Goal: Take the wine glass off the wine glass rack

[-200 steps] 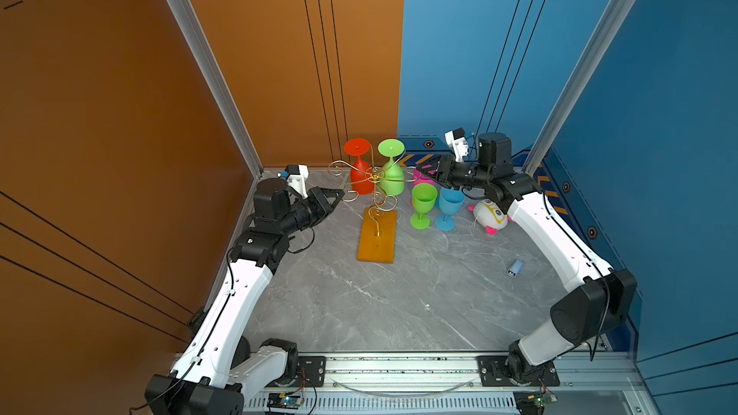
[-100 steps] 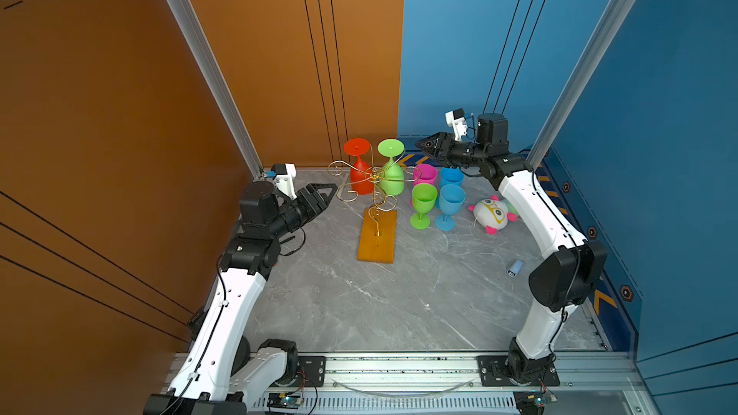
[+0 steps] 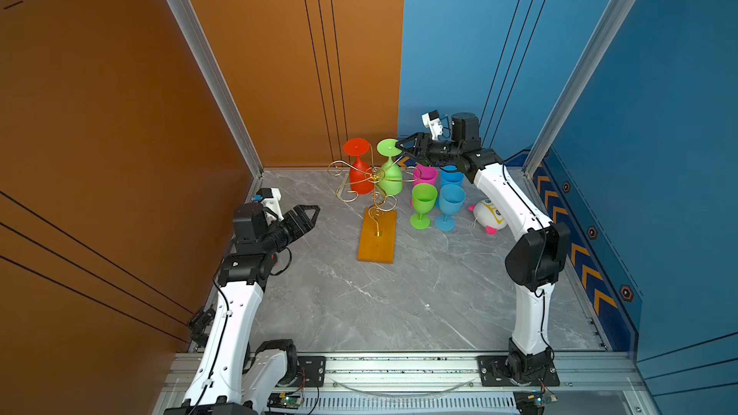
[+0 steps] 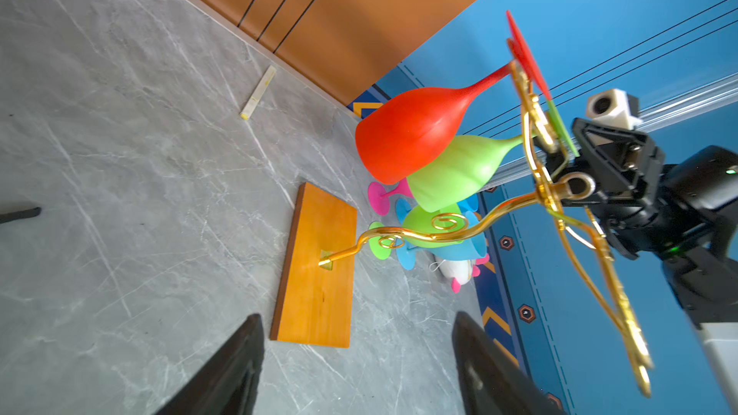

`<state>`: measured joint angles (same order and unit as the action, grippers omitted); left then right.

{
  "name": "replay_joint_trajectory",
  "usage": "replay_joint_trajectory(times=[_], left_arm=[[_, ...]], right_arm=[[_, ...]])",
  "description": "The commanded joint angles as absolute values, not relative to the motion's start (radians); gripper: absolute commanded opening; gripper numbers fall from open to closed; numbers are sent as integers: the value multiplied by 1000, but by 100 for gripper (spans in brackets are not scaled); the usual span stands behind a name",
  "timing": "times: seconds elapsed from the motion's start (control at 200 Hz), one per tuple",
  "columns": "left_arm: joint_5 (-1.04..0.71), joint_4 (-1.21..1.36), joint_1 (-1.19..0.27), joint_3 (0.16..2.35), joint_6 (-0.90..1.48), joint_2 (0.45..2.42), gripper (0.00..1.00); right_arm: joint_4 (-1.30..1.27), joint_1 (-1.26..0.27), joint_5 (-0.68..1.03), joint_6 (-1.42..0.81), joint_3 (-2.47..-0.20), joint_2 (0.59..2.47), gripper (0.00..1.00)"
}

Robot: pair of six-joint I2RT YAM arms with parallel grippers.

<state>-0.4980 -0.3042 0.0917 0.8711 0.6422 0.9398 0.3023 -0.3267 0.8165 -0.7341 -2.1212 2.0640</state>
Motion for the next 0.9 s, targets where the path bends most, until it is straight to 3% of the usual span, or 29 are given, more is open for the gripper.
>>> replay_joint_trajectory(times=[0.0, 0.225, 0.626, 0.896], left_arm=[[-471, -311, 98, 854, 579, 939, 75], [-473, -311, 100, 848, 564, 929, 76], [-485, -319, 103, 840, 566, 883, 76], [-492, -319, 103, 845, 574, 885, 76]], right_arm=[[272, -330, 842, -751, -2179, 2100, 57], [289, -345, 839, -751, -2227, 2140, 54], [508, -353, 714, -564, -2282, 2134, 27], [618, -357, 646, -463, -2319, 2091, 19]])
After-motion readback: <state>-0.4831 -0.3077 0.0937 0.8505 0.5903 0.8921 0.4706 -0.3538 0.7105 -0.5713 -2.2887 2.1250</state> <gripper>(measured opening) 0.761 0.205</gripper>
